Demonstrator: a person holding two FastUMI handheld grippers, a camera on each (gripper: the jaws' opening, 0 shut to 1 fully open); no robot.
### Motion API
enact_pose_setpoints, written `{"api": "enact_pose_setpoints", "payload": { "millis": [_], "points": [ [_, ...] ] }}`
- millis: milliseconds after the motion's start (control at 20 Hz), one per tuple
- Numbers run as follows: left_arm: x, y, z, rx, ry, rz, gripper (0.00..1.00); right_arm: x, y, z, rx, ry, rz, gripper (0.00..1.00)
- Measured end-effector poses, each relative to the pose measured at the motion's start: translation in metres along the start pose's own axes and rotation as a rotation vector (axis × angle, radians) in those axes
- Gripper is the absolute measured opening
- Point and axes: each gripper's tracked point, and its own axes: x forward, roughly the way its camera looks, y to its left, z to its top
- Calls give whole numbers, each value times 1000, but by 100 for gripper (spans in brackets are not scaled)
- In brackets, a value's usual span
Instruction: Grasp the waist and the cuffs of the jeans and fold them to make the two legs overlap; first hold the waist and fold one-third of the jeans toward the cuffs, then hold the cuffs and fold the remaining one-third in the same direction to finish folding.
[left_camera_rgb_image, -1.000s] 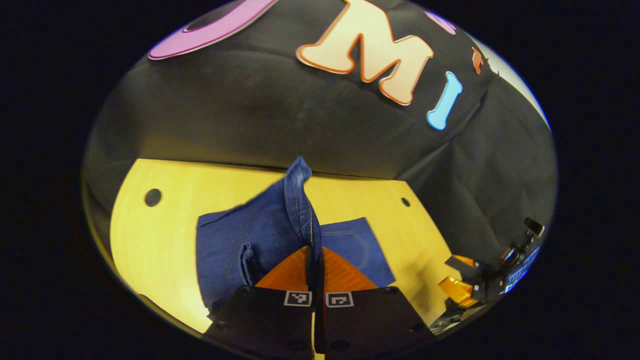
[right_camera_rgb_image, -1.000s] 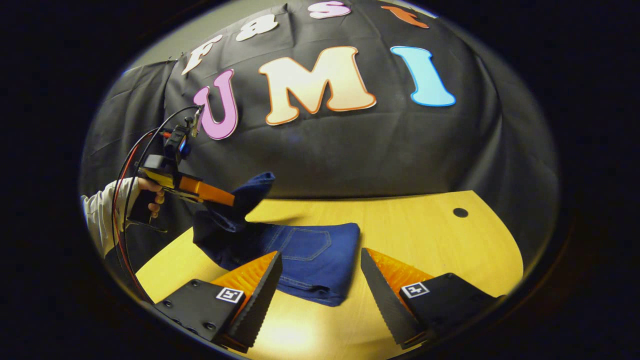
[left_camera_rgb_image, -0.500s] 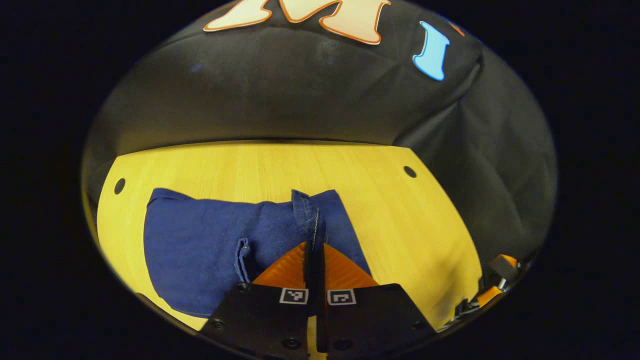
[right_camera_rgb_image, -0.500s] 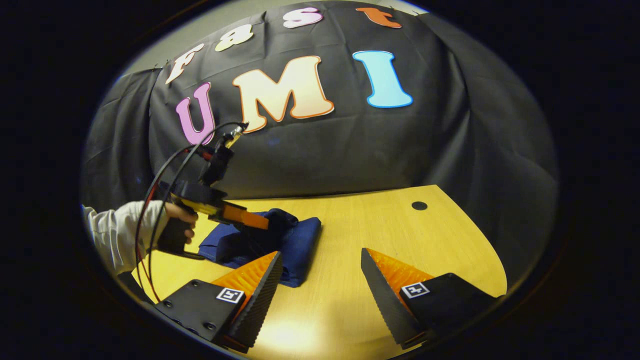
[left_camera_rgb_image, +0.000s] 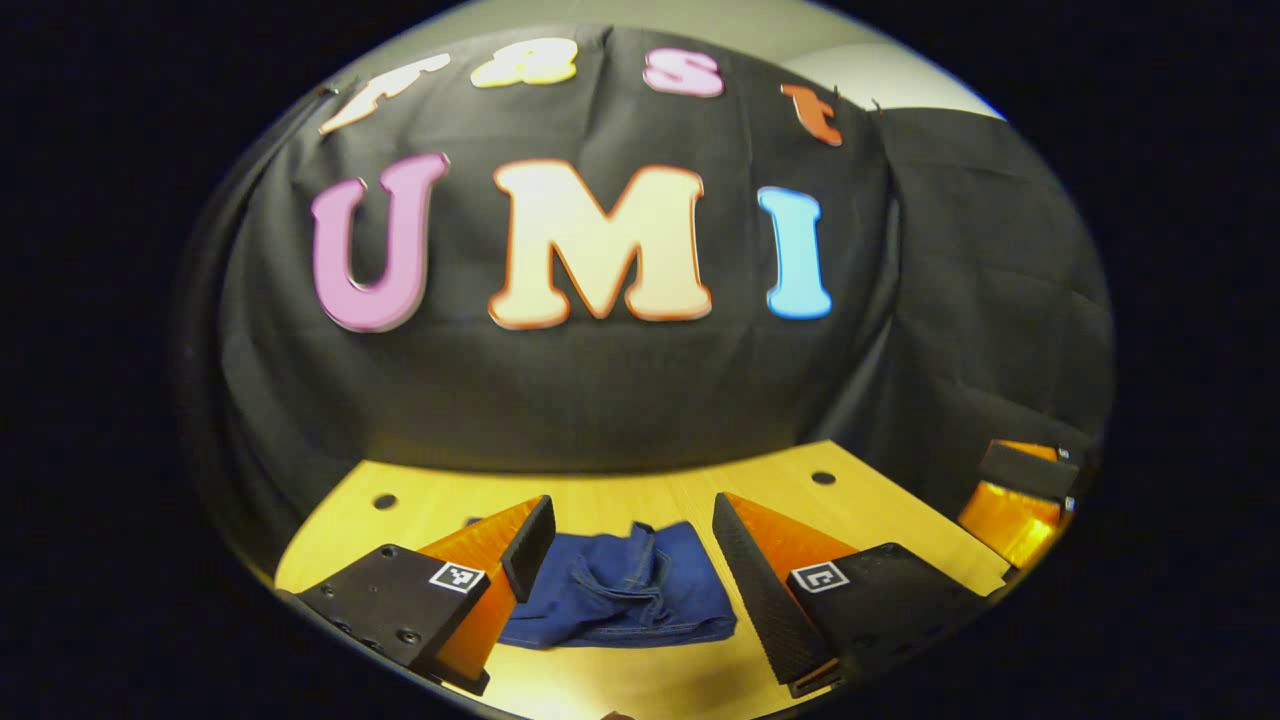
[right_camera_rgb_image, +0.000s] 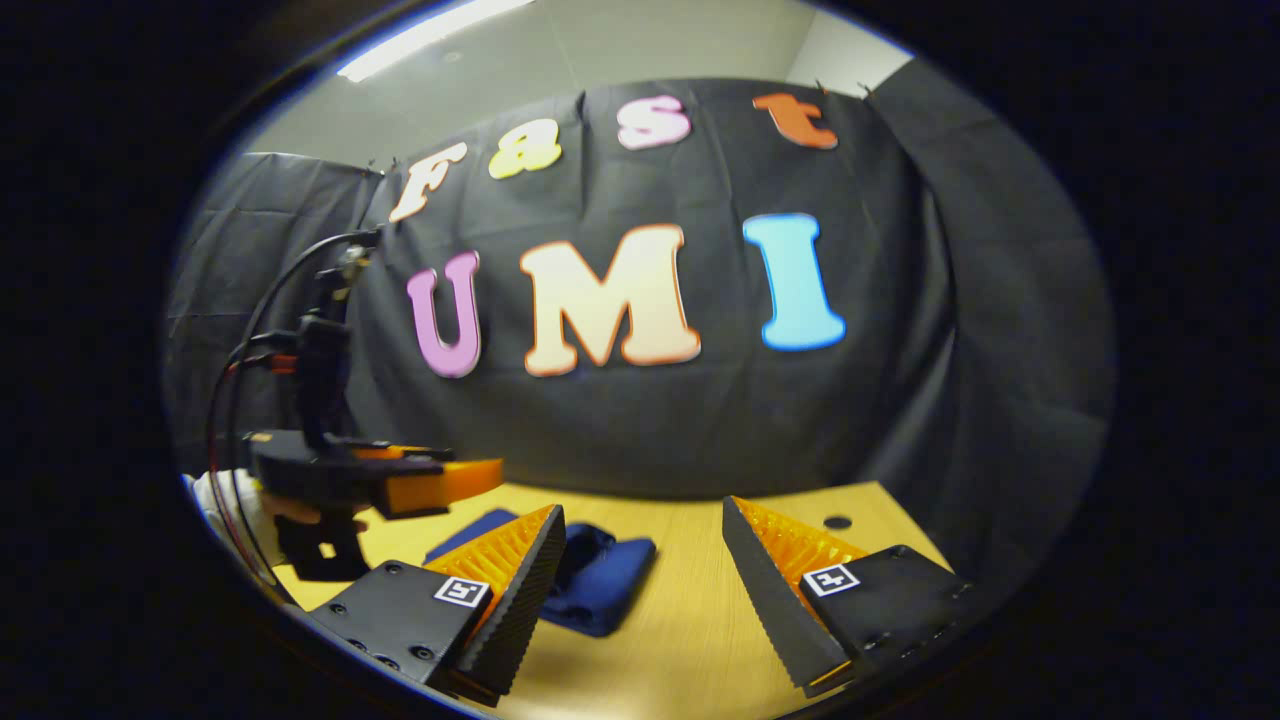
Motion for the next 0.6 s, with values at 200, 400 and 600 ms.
{"api": "enact_pose_setpoints", "payload": {
  "millis": [200, 400, 600],
  "points": [
    [-75, 25, 18, -50, -22, 17, 95, -31, 61, 57, -18, -157, 5, 97],
    [-113, 40, 26, -76, -42, -22, 95, -62, 125, 65, -42, -199, 41, 94],
    [-132, 64, 31, -30, -78, -27, 95, -76, 167, 58, -66, -183, 71, 99]
  ]
}}
